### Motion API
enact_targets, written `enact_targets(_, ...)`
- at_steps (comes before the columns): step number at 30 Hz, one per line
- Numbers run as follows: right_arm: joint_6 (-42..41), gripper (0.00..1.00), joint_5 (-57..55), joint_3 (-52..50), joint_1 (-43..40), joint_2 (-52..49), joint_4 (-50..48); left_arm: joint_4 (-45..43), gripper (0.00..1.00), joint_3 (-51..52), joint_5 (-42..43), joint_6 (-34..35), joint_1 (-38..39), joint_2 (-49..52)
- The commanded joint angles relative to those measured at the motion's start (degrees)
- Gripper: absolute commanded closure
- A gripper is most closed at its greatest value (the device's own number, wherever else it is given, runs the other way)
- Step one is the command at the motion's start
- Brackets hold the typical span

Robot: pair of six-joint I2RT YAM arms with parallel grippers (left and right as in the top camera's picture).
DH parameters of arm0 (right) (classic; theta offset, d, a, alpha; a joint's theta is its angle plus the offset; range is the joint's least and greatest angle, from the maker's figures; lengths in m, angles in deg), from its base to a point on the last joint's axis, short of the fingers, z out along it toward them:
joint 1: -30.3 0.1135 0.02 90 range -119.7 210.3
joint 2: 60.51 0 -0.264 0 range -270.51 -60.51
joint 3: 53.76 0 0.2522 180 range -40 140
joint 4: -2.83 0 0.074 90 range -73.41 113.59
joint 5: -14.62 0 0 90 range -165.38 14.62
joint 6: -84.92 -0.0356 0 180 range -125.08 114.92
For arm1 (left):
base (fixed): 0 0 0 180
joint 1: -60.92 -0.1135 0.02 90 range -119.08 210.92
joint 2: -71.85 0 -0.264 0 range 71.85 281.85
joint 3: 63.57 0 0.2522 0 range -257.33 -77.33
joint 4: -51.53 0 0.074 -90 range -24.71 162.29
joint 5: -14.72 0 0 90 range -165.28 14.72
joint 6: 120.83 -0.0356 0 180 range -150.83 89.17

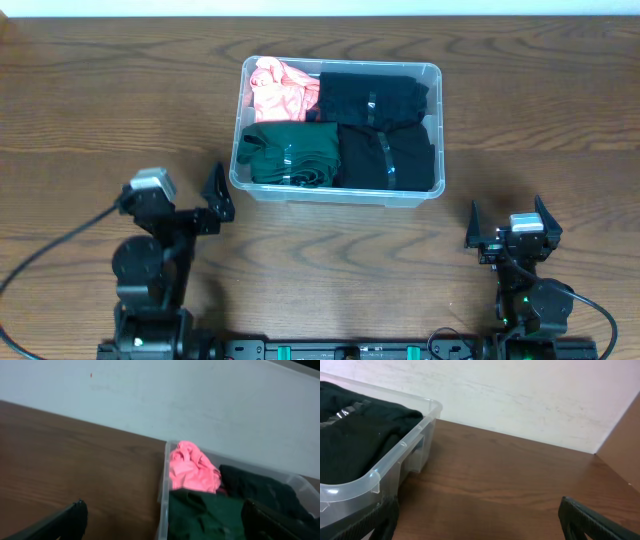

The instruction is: Pack container

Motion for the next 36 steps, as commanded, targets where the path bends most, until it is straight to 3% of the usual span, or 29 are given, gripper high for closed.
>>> enact_targets(1, 0.4, 0.01, -0.4, -0.2, -0.3, 0.4, 0.2, -2.0, 0.02, 4.4, 0.8, 1.4, 0.1, -4.0)
enact_targets(9, 0.4, 0.01, -0.3, -0.2, -0.3, 0.4, 0.2, -7.9, 0.02, 14.3, 0.8, 1.4, 0.1, -11.7)
enact_targets(22, 0.4, 0.01, -0.4, -0.2, -0.3, 0.4, 0.2, -7.5, 0.02, 21.7, 0.3, 1.3, 0.0, -17.7)
enact_targets(29, 0.4, 0.01, -0.4, -0.2, -0.3, 0.4, 0.2, 2.5, 0.02, 21.6, 0.1, 0.9, 0.0, -22.7)
enact_targets(36, 0.4, 0.01, -0.4, -0.2, -0.3, 0.4, 0.2, 2.8, 0.02, 21.6, -0.5, 0.0, 0.0, -24.4)
